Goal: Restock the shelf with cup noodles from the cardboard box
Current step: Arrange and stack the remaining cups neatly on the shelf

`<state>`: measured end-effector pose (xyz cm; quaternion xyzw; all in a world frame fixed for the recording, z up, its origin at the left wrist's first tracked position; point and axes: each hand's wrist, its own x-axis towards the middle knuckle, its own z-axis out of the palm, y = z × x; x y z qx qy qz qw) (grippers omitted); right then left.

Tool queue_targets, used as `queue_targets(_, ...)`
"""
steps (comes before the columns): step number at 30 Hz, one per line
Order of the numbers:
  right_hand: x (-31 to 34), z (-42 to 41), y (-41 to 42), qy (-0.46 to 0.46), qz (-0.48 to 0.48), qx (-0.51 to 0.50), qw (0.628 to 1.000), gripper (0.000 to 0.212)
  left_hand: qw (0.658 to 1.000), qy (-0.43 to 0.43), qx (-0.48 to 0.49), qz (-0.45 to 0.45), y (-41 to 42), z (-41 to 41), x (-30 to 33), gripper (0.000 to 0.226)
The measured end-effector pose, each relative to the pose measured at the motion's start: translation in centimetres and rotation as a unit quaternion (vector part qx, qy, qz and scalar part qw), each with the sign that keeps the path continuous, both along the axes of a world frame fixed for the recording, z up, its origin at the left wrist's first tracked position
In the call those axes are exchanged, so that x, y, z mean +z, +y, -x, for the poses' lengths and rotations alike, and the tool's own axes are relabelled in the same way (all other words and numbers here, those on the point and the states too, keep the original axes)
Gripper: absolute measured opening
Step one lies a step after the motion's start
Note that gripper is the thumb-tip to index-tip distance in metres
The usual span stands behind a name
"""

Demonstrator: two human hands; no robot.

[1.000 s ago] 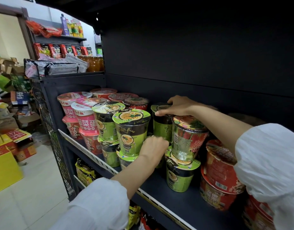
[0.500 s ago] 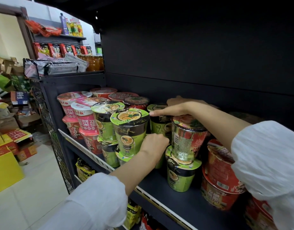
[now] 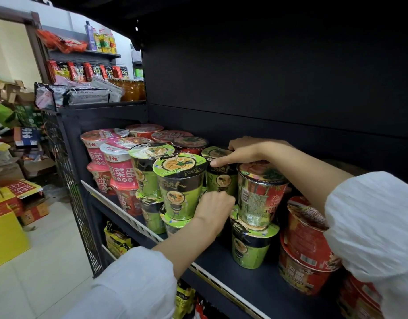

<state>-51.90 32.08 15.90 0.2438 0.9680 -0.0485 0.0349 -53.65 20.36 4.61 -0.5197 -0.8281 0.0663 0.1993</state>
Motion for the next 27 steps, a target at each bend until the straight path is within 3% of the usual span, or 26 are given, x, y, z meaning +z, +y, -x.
queue_targets(3, 0.2, -0.4, 0.0, 0.004, 0.015, 0.005, 1.000, 0.076, 1.000, -0.003, 0.022, -0.003, -0.2, 0.2, -0.1, 0.029)
queue_targets(7, 0.0, -0.5, -0.5, 0.039, -0.009, 0.008, 0.999, 0.082, 1.000, 0.001, 0.026, 0.002, 0.0, 0.0, -0.1, 0.030)
queue_targets(10, -0.1, -0.5, -1.1, 0.055, -0.045, -0.002, 0.998, 0.068, 1.000, 0.006, 0.022, 0.007, -0.2, -0.1, -0.2, 0.029)
queue_targets(15, -0.6, -0.8, -1.8, 0.039, -0.051, -0.036, 0.997, 0.084, 1.000, 0.000, 0.009, 0.012, -1.0, 0.1, -0.2, 0.031)
queue_targets(23, -0.4, -4.7, -1.1, 0.103, -0.006, -0.001, 0.995, 0.087, 0.988, -0.109, -0.044, -0.103, -2.0, -0.6, 0.0, 0.023)
queue_targets(27, -0.7, -7.0, 0.1, 0.103, 0.012, 0.016, 0.994, 0.077, 0.985, -0.149, -0.044, -0.076, -2.1, -1.2, 0.2, 0.033)
